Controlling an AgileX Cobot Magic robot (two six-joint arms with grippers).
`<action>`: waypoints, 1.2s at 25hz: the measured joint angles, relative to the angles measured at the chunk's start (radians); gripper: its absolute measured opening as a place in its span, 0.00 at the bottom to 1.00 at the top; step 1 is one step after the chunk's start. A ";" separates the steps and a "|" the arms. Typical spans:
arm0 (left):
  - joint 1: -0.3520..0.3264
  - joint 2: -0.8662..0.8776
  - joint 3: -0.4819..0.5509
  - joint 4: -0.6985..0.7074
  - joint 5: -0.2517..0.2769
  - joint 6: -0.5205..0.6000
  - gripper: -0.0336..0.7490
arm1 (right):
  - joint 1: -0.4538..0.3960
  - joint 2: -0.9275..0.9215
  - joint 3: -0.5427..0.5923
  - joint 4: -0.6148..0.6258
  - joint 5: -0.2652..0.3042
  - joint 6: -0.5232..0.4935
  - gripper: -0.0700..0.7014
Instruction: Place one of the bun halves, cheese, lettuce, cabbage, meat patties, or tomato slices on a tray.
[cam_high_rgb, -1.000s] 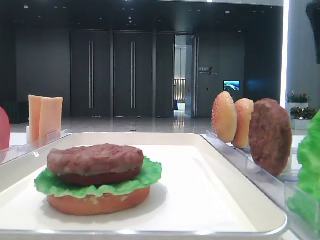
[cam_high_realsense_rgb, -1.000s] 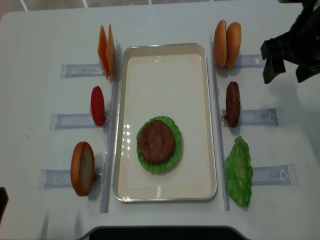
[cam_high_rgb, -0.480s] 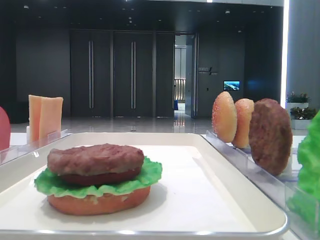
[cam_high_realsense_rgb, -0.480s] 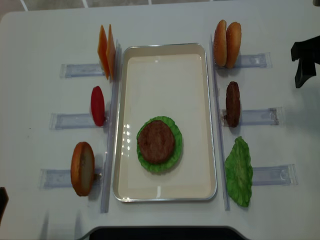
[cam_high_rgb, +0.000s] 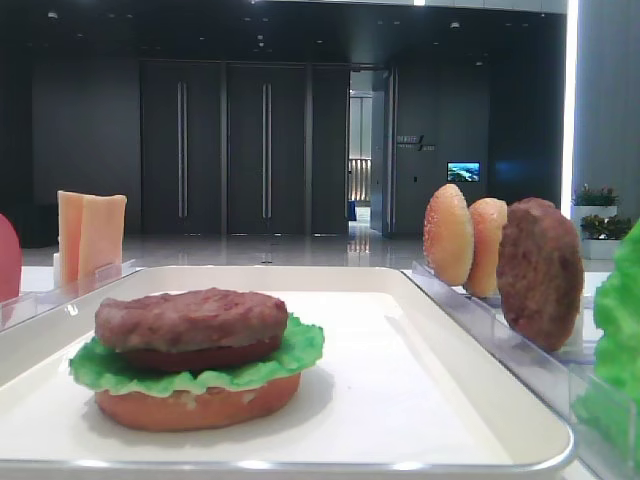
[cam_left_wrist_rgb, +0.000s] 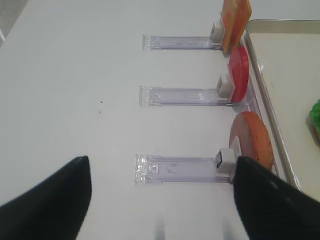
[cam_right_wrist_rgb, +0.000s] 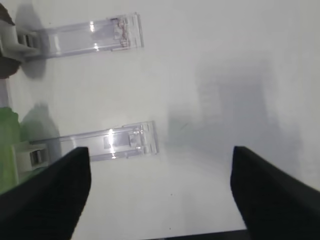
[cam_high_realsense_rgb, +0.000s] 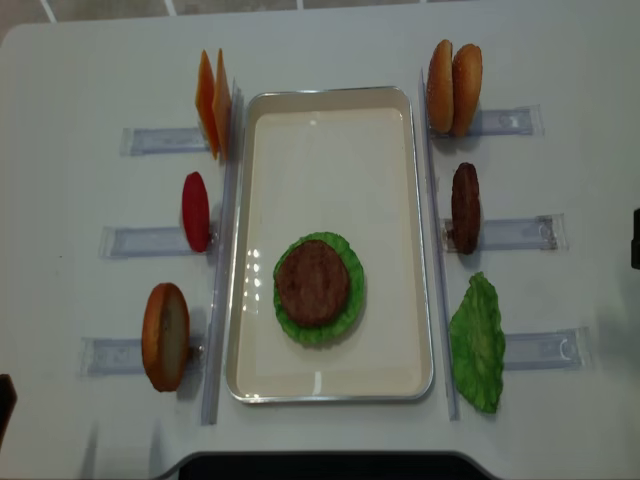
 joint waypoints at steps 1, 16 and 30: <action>0.000 0.000 0.000 0.000 0.000 0.000 0.93 | 0.000 -0.063 0.036 0.000 -0.015 0.000 0.80; 0.000 0.000 0.000 0.000 0.000 0.000 0.93 | 0.000 -0.735 0.243 -0.029 -0.082 0.000 0.80; 0.000 0.000 0.000 0.000 0.000 0.000 0.93 | 0.000 -0.850 0.266 -0.030 0.016 0.000 0.80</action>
